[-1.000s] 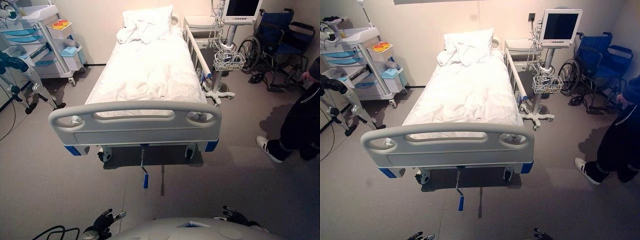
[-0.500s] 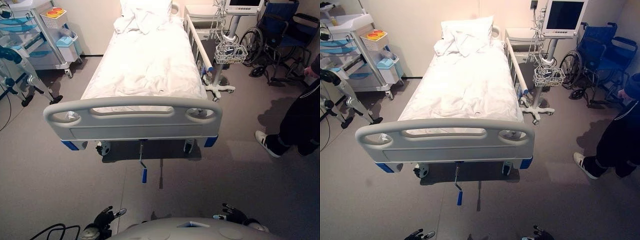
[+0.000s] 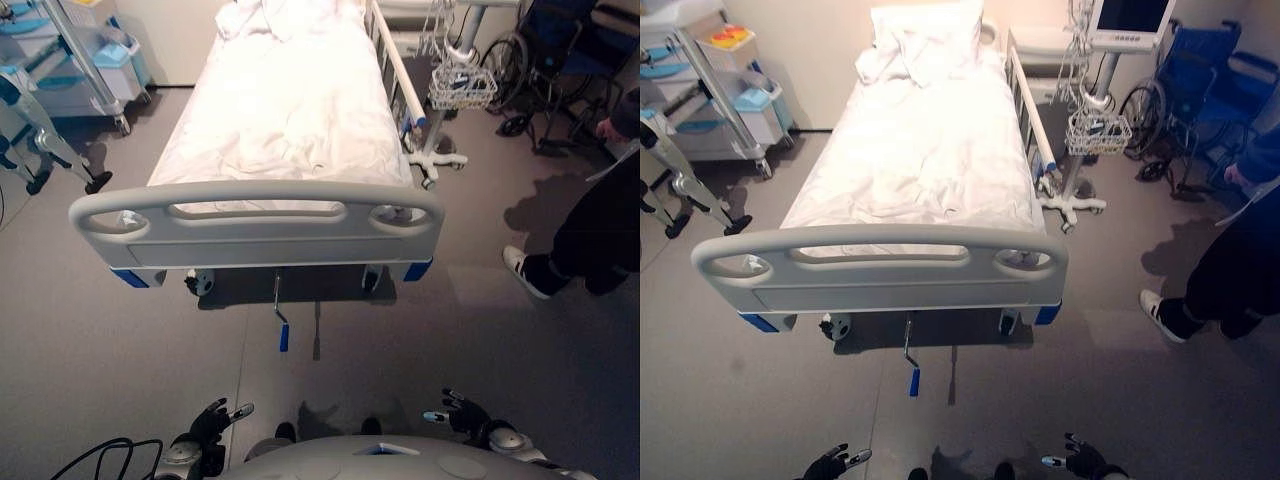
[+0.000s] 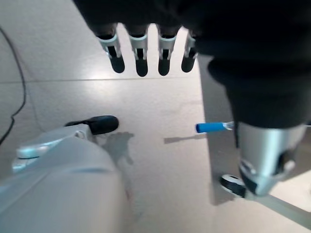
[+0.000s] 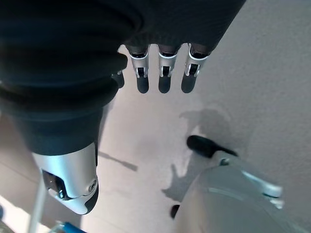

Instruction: Raise the hospital bed

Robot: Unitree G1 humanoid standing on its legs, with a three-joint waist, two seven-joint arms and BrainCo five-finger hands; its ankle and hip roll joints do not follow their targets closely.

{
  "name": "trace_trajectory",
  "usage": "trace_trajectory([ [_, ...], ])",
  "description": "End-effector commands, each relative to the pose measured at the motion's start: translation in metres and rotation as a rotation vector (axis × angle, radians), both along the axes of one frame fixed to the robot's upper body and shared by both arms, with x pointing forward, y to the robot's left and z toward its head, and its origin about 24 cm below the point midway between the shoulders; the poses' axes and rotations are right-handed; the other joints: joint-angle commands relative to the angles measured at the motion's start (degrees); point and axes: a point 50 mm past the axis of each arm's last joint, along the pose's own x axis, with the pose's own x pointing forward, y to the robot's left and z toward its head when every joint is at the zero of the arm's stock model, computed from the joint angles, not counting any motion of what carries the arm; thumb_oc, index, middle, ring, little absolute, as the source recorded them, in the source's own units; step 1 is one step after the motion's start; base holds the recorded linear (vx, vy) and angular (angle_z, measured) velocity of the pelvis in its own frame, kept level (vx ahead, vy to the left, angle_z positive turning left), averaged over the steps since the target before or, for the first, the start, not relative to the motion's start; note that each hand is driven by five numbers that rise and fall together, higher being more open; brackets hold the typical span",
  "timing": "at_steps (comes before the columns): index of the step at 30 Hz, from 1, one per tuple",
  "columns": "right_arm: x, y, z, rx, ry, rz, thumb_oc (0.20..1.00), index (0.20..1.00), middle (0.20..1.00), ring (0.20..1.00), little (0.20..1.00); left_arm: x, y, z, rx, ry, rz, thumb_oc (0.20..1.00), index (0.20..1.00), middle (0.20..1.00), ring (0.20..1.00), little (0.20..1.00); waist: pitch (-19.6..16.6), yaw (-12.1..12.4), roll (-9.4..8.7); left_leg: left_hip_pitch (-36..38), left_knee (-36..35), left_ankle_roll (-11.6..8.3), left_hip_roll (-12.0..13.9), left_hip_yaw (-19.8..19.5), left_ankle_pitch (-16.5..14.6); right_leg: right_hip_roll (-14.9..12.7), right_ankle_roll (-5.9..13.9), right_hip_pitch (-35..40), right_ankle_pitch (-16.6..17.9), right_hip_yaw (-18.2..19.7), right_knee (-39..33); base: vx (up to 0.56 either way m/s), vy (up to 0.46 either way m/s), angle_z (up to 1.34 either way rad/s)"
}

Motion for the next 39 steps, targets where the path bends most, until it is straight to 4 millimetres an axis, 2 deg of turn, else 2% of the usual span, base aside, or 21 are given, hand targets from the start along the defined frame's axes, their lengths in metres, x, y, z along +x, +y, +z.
trace_trajectory([
  [1,0.037,-0.002,0.02,-0.024,-0.152,0.017,1.0,1.0,1.0,1.0,1.0,0.037,0.004,0.016,0.038,-0.131,0.009,1.0,1.0,1.0,1.0,1.0,2.85,0.17,-1.07,-0.21,0.06,1.12,-2.42,1.13,-0.79,-0.05,3.45,-3.02,-4.94,-1.55,8.07,-0.09,-0.009,0.0],
  [4,0.046,-0.002,0.025,-0.03,-0.193,0.021,1.0,1.0,1.0,1.0,1.0,0.046,0.004,0.02,0.047,-0.16,0.009,1.0,1.0,1.0,1.0,1.0,3.76,0.27,-1.11,-2.14,0.2,1.12,-2.56,0.91,-0.31,-0.01,3.43,-4.82,-4.4,-1.33,8.08,-0.04,-0.005,-0.01],
  [5,0.056,0.009,0.027,-0.036,-0.216,0.048,1.0,1.0,1.0,1.0,1.0,0.088,-0.05,0.029,-0.012,-0.254,-0.071,1.0,1.0,1.0,1.0,1.0,4.11,-0.27,-1.58,-2.52,-0.29,1.0,-2.44,0.9,-0.05,0.03,3.41,-5.31,-4.03,-1.27,7.78,0.0,0.0,0.0],
  [6,0.054,0.007,0.027,-0.033,-0.21,0.044,1.0,1.0,1.0,1.0,1.0,0.069,-0.024,0.024,0.019,-0.202,-0.035,1.0,1.0,1.0,1.0,1.0,3.97,-0.06,-1.6,-2.65,-0.42,1.01,-2.35,1.0,0.03,0.1,3.43,-5.5,-3.92,-1.18,7.62,0.0,0.0,0.0],
  [7,0.054,0.007,0.027,-0.033,-0.21,0.045,1.0,1.0,1.0,1.0,1.0,0.069,-0.024,0.023,0.019,-0.201,-0.035,1.0,1.0,1.0,1.0,1.0,3.95,-0.08,-1.62,-2.63,-0.42,1.01,-2.36,1.01,0.02,0.1,3.43,-5.49,-3.94,-1.17,7.63,0.03,-0.008,-0.01],
  [8,0.049,0.002,0.025,-0.036,-0.203,0.025,1.0,1.0,1.0,1.0,1.0,0.045,-0.009,0.016,0.036,-0.148,0.005,1.0,1.0,1.0,1.0,1.0,3.74,0.4,-1.51,-2.62,-0.65,1.06,-2.34,0.9,-0.07,0.17,3.48,-5.43,-4.0,-0.98,7.37,0.04,-0.02,-0.01],
  [14,0.048,0.006,0.024,-0.029,-0.207,0.03,1.0,1.0,1.0,1.0,1.0,0.04,-0.014,0.012,0.023,-0.13,0.002,1.0,1.0,1.0,1.0,1.0,3.59,0.46,-1.57,-2.46,-1.21,0.97,-2.36,0.87,-0.12,0.06,3.4,-5.57,-4.08,-1.05,6.98,0.01,-0.007,0.05],
  [19,0.038,0.007,0.018,-0.031,-0.168,0.038,1.0,1.0,1.0,1.0,1.0,0.032,-0.017,0.007,0.02,-0.101,-0.027,1.0,1.0,1.0,1.0,1.0,2.46,0.42,-1.81,-1.45,-1.24,0.99,-2.42,0.94,-0.67,0.0,3.48,-4.28,-3.97,-1.46,5.97,0.02,0.001,0.0],
  [23,0.029,0.006,0.013,-0.025,-0.134,0.04,1.0,1.0,1.0,1.0,1.0,0.02,-0.016,0.003,0.019,-0.062,-0.046,1.0,1.0,1.0,1.0,1.0,1.33,0.42,-1.87,0.14,-1.24,0.95,-2.6,1.07,-1.24,-0.09,3.47,-2.38,-4.04,-1.63,5.26,0.05,0.008,0.0],
  [24,0.021,0.004,0.009,-0.028,-0.1,0.037,1.0,1.0,1.0,1.0,1.0,0.011,-0.016,0.0,0.013,-0.03,-0.064,1.0,1.0,1.0,1.0,1.0,0.44,0.51,-1.89,1.23,-1.24,0.94,-2.68,1.21,-1.69,-0.16,3.56,-1.11,-4.09,-1.76,4.72,0.04,0.003,-0.01],
  [28,0.01,0.001,0.005,-0.029,-0.058,0.036,1.0,1.0,1.0,1.0,1.0,-0.003,-0.016,-0.005,0.006,0.016,-0.085,1.0,1.0,1.0,1.0,1.0,-0.78,0.65,-1.79,2.97,-1.24,0.98,-2.96,1.25,-2.25,-0.34,3.66,1.05,-4.26,-1.97,4.05,0.06,0.008,0.01],
  [29,0.001,0.0,0.001,-0.026,-0.021,0.03,1.0,1.0,1.0,1.0,1.0,-0.012,-0.016,-0.008,0.004,0.053,-0.1,1.0,1.0,1.0,1.0,1.0,-1.65,0.75,-1.64,4.09,-1.24,1.04,-3.15,1.15,-2.58,-0.48,3.71,2.42,-4.5,-2.15,3.88,0.06,0.017,0.02],
  [31,-0.004,-0.001,-0.001,-0.024,-0.001,0.021,1.0,1.0,1.0,1.0,1.0,-0.021,-0.015,-0.01,-0.001,0.078,-0.103,1.0,1.0,1.0,1.0,1.0,-2.28,0.79,-1.48,5.05,-1.24,1.02,-3.22,1.08,-2.89,-0.6,3.77,3.64,-4.7,-2.47,3.63,0.05,0.016,0.05],
  [33,-0.004,-0.001,-0.001,-0.024,-0.001,0.021,1.0,1.0,1.0,1.0,1.0,-0.021,-0.015,-0.01,-0.001,0.078,-0.103,1.0,1.0,1.0,1.0,1.0,-2.28,0.79,-1.48,5.05,-1.24,1.02,-3.22,1.08,-2.89,-0.6,3.77,3.64,-4.7,-2.47,3.63,0.01,0.002,0.03],
  [34,-0.012,-0.001,-0.004,-0.013,0.023,0.007,1.0,1.0,1.0,1.0,1.0,-0.03,-0.014,-0.012,-0.003,0.111,-0.11,1.0,1.0,1.0,1.0,1.0,-3.08,0.92,-1.33,6.28,-1.24,1.07,-3.33,1.04,-3.19,-0.64,3.77,5.1,-4.98,-2.58,3.39,0.0,0.0,0.0],
  [39,-0.021,0.001,-0.008,-0.001,0.056,0.0,1.0,1.0,1.0,1.0,1.0,-0.038,-0.014,-0.014,-0.008,0.14,-0.115,1.0,1.0,1.0,1.0,1.0,-4.19,1.15,-1.35,7.51,-1.24,1.16,-3.45,0.88,-3.51,-0.62,3.8,6.52,-5.2,-2.69,3.06,0.02,-0.001,0.0],
])
